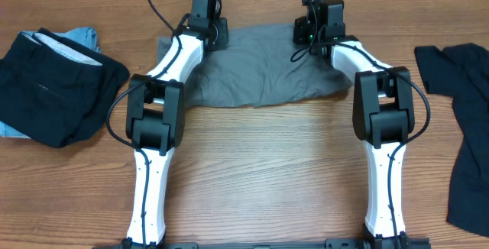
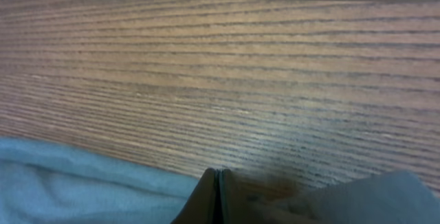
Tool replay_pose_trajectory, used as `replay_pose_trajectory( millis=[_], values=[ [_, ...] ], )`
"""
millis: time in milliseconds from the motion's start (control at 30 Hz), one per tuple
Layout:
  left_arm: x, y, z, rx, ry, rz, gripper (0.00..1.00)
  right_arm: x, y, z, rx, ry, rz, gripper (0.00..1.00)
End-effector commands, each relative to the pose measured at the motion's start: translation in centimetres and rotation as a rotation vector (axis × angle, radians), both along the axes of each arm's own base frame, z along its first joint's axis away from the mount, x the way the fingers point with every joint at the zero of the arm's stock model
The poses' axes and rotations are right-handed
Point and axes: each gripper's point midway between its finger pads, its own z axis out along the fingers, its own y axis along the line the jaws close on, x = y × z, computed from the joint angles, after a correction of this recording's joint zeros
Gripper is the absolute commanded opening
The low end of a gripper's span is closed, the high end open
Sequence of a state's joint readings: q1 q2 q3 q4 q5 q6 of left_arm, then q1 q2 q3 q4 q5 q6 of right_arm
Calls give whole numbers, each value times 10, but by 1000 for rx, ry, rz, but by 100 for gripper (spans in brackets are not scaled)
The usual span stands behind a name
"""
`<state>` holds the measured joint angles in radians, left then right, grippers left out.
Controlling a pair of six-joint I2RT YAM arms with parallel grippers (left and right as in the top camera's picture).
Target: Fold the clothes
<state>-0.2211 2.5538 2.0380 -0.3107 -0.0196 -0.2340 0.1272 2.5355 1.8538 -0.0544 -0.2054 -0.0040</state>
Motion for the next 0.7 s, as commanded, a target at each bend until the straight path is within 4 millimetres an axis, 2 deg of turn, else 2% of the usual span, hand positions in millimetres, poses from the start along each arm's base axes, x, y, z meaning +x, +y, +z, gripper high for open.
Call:
replay_pose_trajectory(
  millis=[0, 133, 200, 367, 433, 467, 533, 600, 633, 667],
  values=[
    [-15, 9, -24, 59, 86, -21, 4, -20, -11, -32, -56, 130, -36, 4],
    [-47, 16, -44, 109, 235, -49, 4, -54, -25, -55, -124, 309, -69, 4],
    [-66, 20, -53, 125, 325, -50, 4, -69, -27, -55, -135, 379, -66, 4],
    [-99, 26, -59, 136, 476, -21, 4, -95, -30, -31, -147, 472, -66, 4],
    [-100, 26, -54, 136, 481, -18, 4, -94, -30, -13, -143, 454, -69, 4],
    [-94, 26, -48, 135, 463, -18, 4, -90, -30, -2, -139, 429, -70, 4],
    [-75, 21, -19, 117, 389, -14, 4, -75, -28, 33, -125, 333, -76, 4],
    [-52, 13, 24, 90, 286, -15, 4, -62, -27, 68, -116, 241, -74, 4],
    [-40, 8, 57, 75, 215, -18, 4, -54, -26, 93, -109, 185, -80, 4],
    [-33, 5, 81, 65, 167, -19, 4, -50, -26, 109, -104, 154, -81, 4]
  ],
)
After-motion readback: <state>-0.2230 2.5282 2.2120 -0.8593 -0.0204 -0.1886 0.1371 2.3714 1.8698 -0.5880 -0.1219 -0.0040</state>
